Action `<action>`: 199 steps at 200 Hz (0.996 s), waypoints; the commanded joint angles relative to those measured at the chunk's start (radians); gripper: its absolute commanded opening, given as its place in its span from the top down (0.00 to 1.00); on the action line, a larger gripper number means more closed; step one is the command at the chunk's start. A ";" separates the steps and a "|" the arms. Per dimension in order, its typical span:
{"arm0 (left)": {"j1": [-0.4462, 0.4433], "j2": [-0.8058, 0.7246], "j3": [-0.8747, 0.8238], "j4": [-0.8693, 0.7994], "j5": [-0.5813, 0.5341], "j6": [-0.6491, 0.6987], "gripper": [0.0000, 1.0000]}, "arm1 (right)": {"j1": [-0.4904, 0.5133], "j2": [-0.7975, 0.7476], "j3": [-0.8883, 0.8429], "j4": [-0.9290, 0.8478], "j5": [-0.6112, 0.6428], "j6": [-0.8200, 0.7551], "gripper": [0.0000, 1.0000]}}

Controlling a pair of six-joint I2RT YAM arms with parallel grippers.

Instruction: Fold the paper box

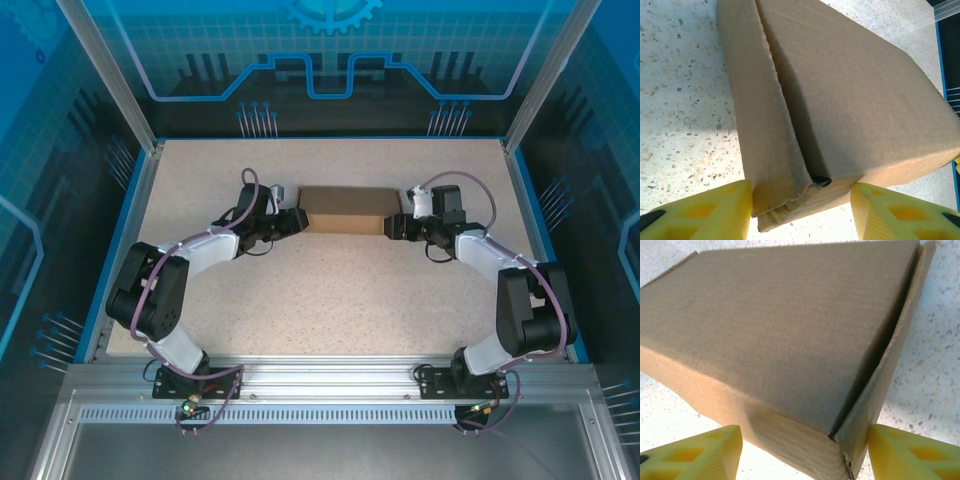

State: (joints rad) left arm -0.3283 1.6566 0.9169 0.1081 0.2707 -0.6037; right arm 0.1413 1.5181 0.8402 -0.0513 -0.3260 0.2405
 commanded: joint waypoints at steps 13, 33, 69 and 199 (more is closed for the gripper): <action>-0.031 0.016 -0.035 0.017 0.076 -0.017 0.44 | 0.039 -0.016 -0.023 -0.005 -0.084 0.022 0.33; -0.031 0.027 -0.051 0.026 0.078 -0.016 0.45 | 0.039 -0.010 -0.028 -0.020 -0.082 0.027 0.33; -0.031 0.051 -0.076 0.044 0.078 -0.016 0.44 | 0.039 0.015 -0.030 -0.041 -0.077 0.036 0.32; -0.030 0.048 -0.108 0.025 0.029 0.023 0.34 | 0.016 0.052 -0.015 -0.097 -0.011 0.040 0.29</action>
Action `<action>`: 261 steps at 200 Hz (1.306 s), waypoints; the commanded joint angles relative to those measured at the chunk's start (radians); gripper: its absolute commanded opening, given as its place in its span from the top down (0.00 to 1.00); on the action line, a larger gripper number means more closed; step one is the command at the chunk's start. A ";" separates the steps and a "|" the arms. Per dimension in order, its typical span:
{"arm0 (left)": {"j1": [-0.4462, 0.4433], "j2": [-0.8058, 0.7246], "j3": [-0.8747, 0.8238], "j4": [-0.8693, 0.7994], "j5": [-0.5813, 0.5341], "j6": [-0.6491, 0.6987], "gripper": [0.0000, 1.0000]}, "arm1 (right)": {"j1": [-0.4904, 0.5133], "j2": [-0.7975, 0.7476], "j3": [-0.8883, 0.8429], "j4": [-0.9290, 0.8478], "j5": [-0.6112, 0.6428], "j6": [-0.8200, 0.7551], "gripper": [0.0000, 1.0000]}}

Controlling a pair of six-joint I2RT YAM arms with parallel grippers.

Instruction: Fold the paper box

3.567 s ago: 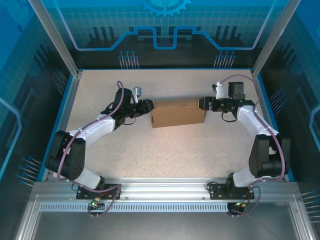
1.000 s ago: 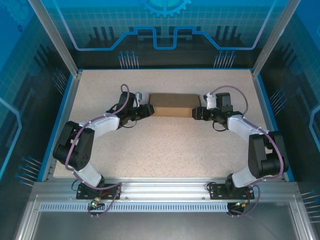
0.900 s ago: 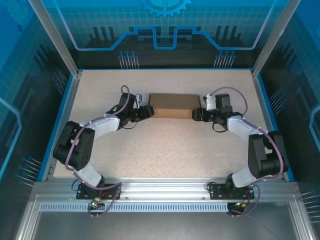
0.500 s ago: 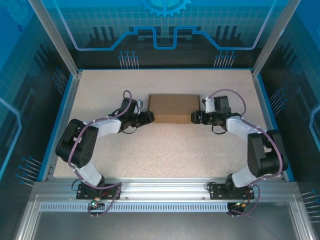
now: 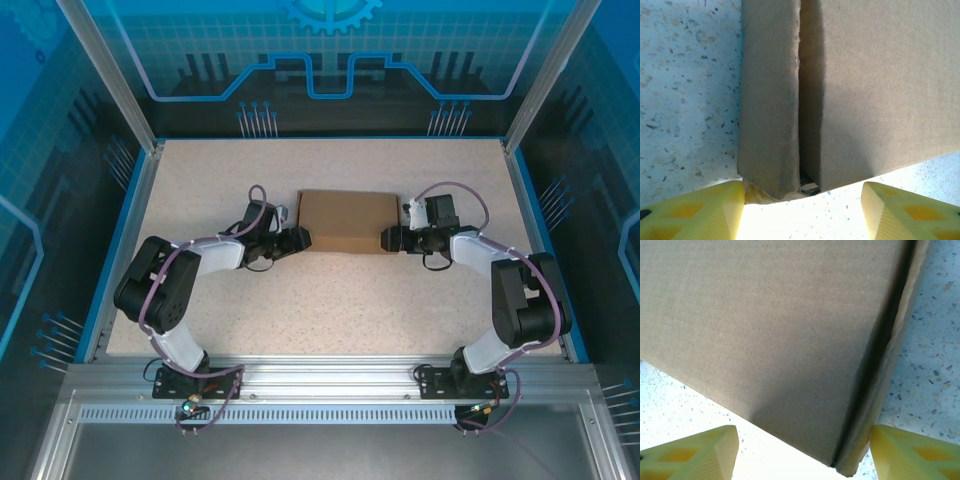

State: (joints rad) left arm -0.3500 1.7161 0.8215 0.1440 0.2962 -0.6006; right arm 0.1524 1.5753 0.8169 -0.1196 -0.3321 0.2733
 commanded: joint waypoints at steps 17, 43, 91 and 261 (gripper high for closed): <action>-0.009 -0.022 -0.014 -0.022 -0.010 0.028 0.31 | 0.001 -0.020 0.014 -0.044 0.017 0.001 0.28; -0.007 -0.033 -0.018 -0.031 -0.031 0.037 0.28 | -0.003 -0.050 0.024 -0.068 0.056 -0.009 0.28; -0.006 -0.052 -0.025 -0.039 -0.054 0.047 0.20 | -0.010 -0.100 0.038 -0.104 0.111 -0.037 0.27; 0.034 -0.554 -0.068 -0.095 -0.463 0.347 0.09 | -0.095 -0.532 0.056 -0.159 0.396 -0.196 0.11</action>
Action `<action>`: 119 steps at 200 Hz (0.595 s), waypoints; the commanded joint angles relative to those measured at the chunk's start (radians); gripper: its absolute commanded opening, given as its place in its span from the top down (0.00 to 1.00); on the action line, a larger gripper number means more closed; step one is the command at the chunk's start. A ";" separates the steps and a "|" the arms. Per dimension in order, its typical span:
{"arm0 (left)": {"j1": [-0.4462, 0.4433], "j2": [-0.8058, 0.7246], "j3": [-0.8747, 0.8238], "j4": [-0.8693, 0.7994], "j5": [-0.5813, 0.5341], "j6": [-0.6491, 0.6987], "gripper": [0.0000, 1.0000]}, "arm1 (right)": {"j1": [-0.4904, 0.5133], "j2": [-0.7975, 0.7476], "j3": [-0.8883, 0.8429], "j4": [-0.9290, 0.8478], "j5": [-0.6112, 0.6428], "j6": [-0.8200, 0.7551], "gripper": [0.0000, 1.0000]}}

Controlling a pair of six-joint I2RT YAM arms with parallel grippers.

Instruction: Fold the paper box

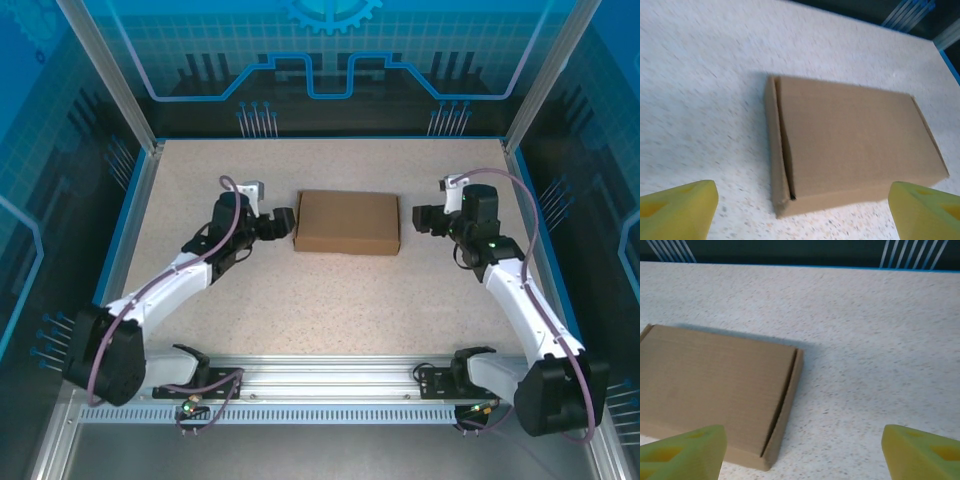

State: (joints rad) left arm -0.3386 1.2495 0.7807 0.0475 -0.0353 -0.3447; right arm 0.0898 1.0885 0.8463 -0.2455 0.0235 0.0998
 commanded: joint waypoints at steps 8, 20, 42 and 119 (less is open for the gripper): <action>0.031 -0.117 -0.040 0.025 -0.142 0.095 0.09 | -0.042 -0.061 0.056 -0.036 0.038 -0.020 0.09; 0.040 -0.155 -0.056 0.064 -0.156 0.091 0.03 | -0.048 -0.077 0.060 -0.039 0.036 -0.017 0.03; 0.057 -0.188 -0.069 0.110 -0.166 0.090 0.01 | -0.062 -0.091 0.070 -0.045 0.053 -0.010 0.00; 0.101 -0.169 -0.082 0.114 -0.354 0.142 0.01 | -0.116 -0.160 -0.010 0.017 0.144 0.015 0.00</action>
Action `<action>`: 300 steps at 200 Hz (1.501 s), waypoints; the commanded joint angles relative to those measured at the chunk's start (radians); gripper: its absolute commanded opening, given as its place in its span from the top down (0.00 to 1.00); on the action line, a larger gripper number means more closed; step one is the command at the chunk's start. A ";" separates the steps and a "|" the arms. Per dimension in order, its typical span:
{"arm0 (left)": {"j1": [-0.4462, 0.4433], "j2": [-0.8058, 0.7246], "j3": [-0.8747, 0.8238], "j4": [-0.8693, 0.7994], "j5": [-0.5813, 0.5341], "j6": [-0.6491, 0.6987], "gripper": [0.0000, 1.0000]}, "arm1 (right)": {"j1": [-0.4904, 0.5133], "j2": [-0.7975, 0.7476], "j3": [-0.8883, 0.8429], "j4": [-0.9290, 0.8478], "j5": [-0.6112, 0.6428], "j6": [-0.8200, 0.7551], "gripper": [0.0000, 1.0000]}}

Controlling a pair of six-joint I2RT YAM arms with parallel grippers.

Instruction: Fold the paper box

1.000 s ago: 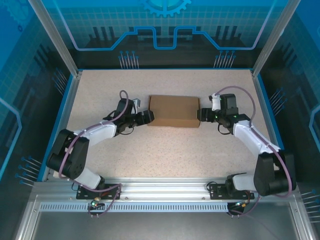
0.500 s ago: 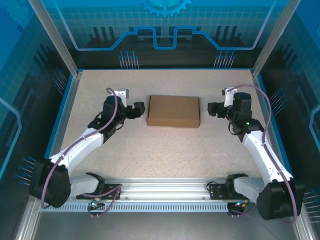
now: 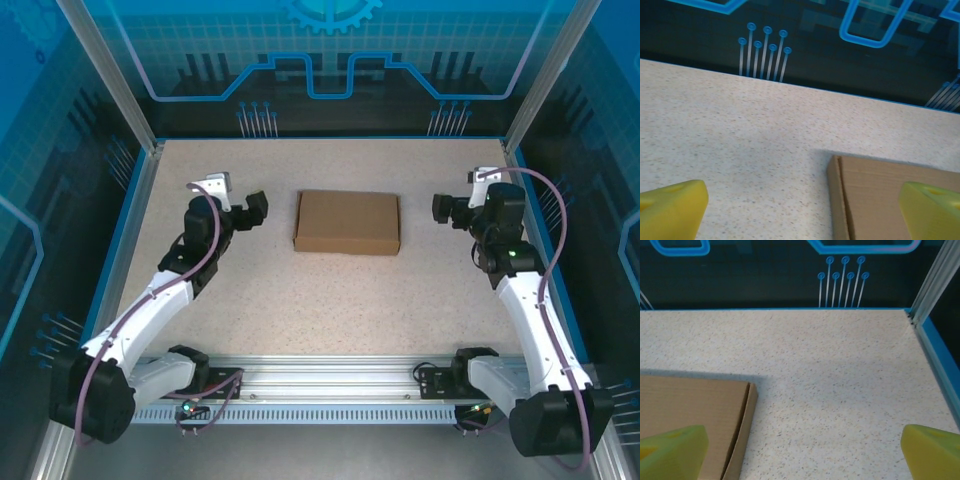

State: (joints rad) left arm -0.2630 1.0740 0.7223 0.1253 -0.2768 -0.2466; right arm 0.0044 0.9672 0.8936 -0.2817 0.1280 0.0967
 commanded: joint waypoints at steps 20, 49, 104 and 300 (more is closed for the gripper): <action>0.048 0.035 -0.044 0.057 -0.156 0.066 0.01 | -0.050 -0.039 -0.104 0.115 0.073 0.055 0.00; 0.076 0.112 -0.057 0.077 -0.161 0.092 0.01 | -0.055 -0.007 -0.153 0.173 0.131 0.090 0.00; 0.121 0.257 -0.079 0.151 -0.179 0.108 0.01 | -0.055 0.056 -0.263 0.307 0.103 0.065 0.00; 0.156 0.294 -0.365 0.668 -0.004 0.285 0.01 | 0.070 0.466 -0.322 0.700 0.053 -0.109 0.00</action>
State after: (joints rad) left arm -0.1146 1.3838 0.4191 0.5755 -0.2787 -0.0387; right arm 0.0483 1.4052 0.5430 0.3458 0.1791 0.0319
